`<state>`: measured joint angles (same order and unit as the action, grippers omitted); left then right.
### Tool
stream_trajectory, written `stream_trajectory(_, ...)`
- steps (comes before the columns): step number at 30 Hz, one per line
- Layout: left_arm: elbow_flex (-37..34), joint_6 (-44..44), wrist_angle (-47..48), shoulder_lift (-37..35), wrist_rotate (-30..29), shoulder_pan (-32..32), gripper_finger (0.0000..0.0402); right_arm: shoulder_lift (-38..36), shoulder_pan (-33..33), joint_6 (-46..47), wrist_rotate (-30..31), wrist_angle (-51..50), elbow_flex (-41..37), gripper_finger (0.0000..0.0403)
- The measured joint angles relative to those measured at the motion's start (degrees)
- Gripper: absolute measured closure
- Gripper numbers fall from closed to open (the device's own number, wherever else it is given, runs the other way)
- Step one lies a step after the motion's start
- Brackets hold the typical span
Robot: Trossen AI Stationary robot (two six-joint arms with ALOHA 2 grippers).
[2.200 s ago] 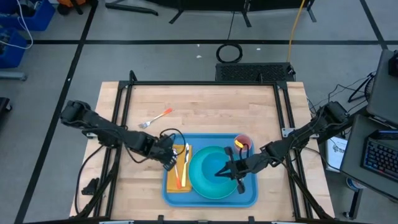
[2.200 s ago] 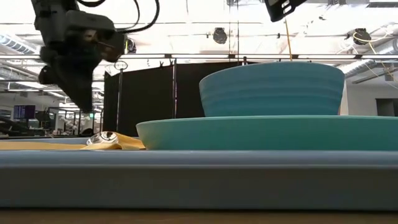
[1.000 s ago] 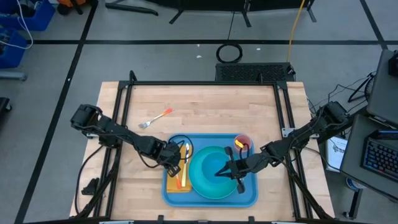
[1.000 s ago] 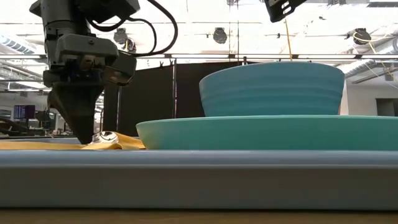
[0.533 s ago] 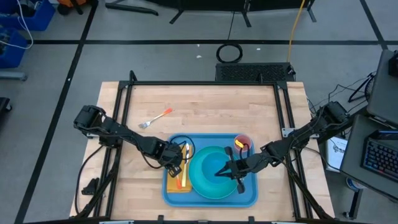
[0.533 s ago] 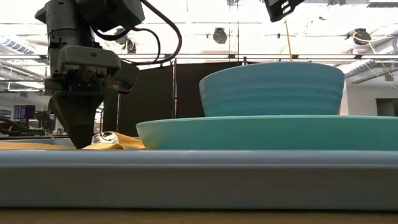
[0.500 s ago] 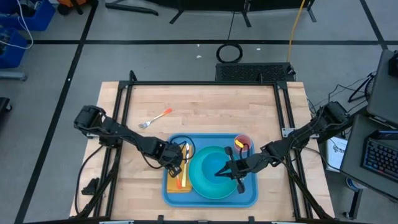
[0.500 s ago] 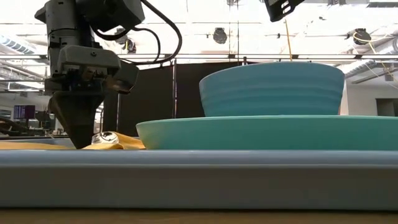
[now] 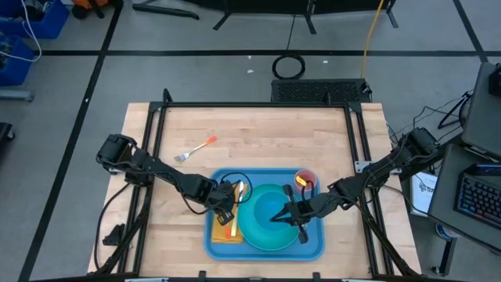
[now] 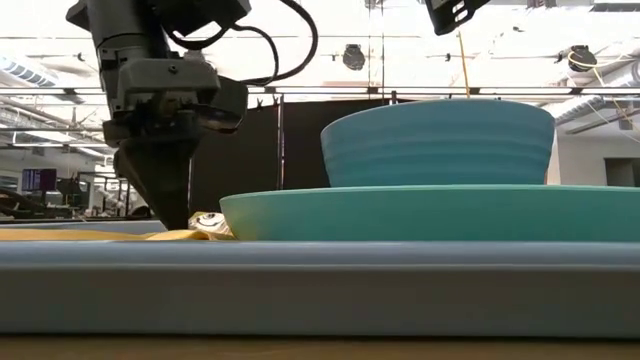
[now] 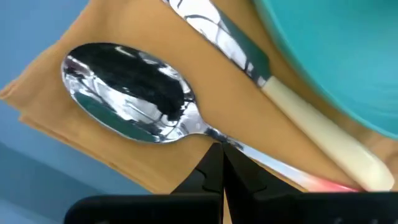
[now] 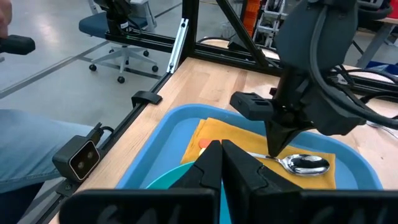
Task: Set up tray
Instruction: Put the orange spoon on top of the yellow napkin to the left of the yellow knife
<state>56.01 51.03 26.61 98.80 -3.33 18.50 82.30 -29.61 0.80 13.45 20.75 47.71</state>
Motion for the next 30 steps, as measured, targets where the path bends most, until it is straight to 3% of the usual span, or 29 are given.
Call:
stream_trajectory(6,0.0,-2.5,-0.9,0.0,-2.3,0.4,0.0401,0.0,0.0,0.0,0.0,0.0,0.0,0.0403)
stream_trajectory(17,0.0,0.1,-0.1,-0.1,1.3,1.6,0.0401,0.0,0.0,0.0,0.0,0.0,0.0,0.0403)
stream_trajectory(30,0.0,-0.2,0.1,0.1,0.2,0.8,0.0401,0.0,0.0,0.0,0.0,0.0,0.0,0.0403)
